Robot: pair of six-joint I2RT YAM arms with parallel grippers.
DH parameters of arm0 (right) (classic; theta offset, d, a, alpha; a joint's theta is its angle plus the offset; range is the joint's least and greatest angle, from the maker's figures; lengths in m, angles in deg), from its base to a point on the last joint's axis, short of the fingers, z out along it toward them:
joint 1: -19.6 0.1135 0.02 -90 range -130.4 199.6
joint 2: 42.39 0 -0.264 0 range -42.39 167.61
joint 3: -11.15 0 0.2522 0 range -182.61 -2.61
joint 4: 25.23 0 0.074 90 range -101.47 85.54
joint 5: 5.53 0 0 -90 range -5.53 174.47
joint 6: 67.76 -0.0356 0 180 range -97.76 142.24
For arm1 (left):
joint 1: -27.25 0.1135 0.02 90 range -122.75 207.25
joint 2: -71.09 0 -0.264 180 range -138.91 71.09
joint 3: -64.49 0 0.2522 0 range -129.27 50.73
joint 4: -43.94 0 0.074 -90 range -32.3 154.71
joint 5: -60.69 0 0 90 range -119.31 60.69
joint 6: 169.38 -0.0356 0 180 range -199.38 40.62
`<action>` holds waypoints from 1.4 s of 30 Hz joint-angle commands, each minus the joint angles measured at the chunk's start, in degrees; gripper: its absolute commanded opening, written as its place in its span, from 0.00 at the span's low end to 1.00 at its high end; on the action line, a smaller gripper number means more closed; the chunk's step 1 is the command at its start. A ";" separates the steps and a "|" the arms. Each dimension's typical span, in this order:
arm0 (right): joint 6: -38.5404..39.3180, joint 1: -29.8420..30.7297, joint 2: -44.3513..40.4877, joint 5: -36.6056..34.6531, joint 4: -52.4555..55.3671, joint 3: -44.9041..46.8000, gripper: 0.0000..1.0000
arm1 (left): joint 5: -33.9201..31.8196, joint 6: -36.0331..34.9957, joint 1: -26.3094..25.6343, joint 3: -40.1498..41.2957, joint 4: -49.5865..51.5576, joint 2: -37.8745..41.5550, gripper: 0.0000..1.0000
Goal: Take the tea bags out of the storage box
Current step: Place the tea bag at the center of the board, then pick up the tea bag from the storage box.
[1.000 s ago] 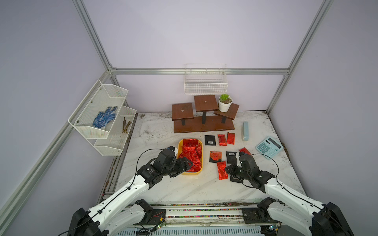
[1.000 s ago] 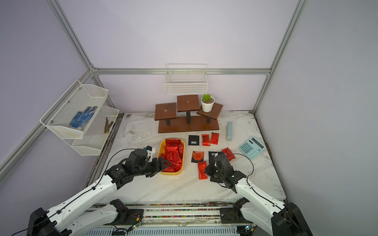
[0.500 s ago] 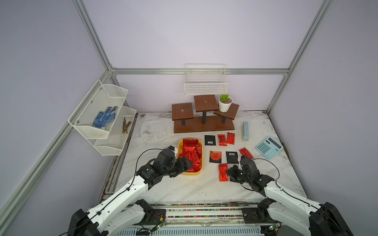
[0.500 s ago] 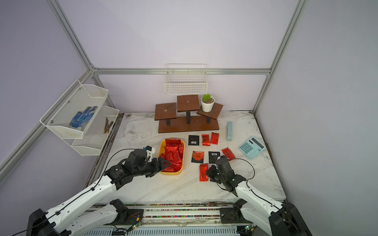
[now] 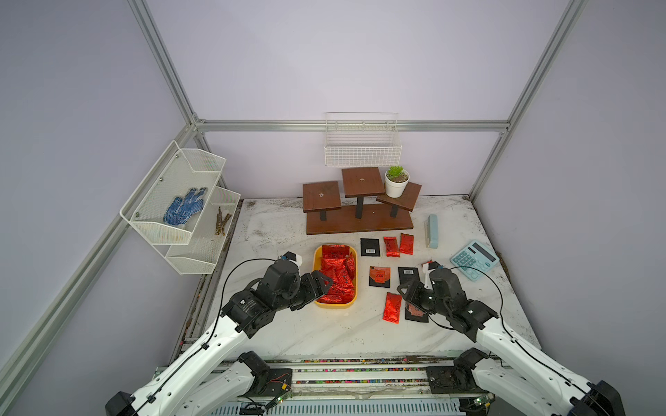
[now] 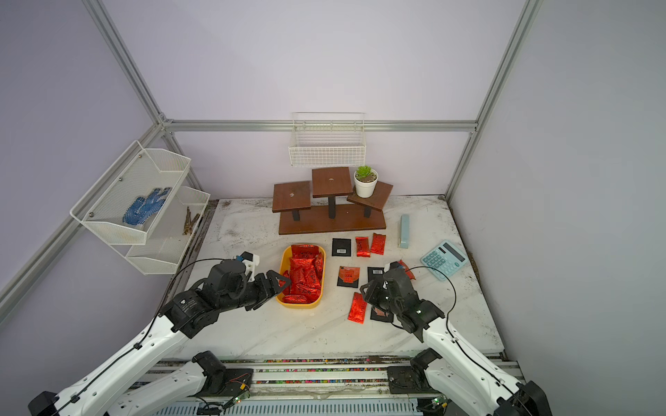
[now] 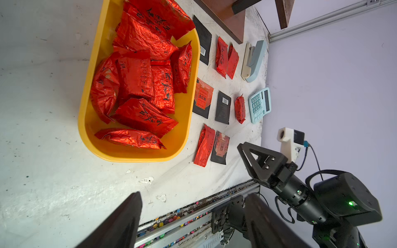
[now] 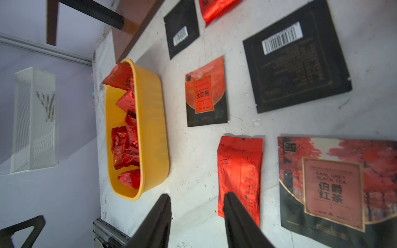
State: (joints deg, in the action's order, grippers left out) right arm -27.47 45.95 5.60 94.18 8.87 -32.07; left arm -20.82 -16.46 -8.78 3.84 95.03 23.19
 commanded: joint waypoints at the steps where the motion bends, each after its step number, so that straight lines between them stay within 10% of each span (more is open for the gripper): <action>1: 8.10 -0.12 0.10 0.46 2.77 -4.80 0.48 | -1.57 -0.42 -0.09 2.53 -0.52 2.10 0.79; 26: 32.40 21.58 47.14 5.56 17.16 -44.81 0.40 | 8.95 -3.72 11.95 5.06 1.76 3.72 0.81; 42: 36.78 26.37 56.37 -2.73 19.50 -50.02 0.41 | 11.09 -1.16 11.91 9.90 1.52 11.42 0.81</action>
State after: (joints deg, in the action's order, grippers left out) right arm 7.37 71.82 60.70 95.19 26.80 -81.29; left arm -10.37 -18.61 2.87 13.08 96.71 32.78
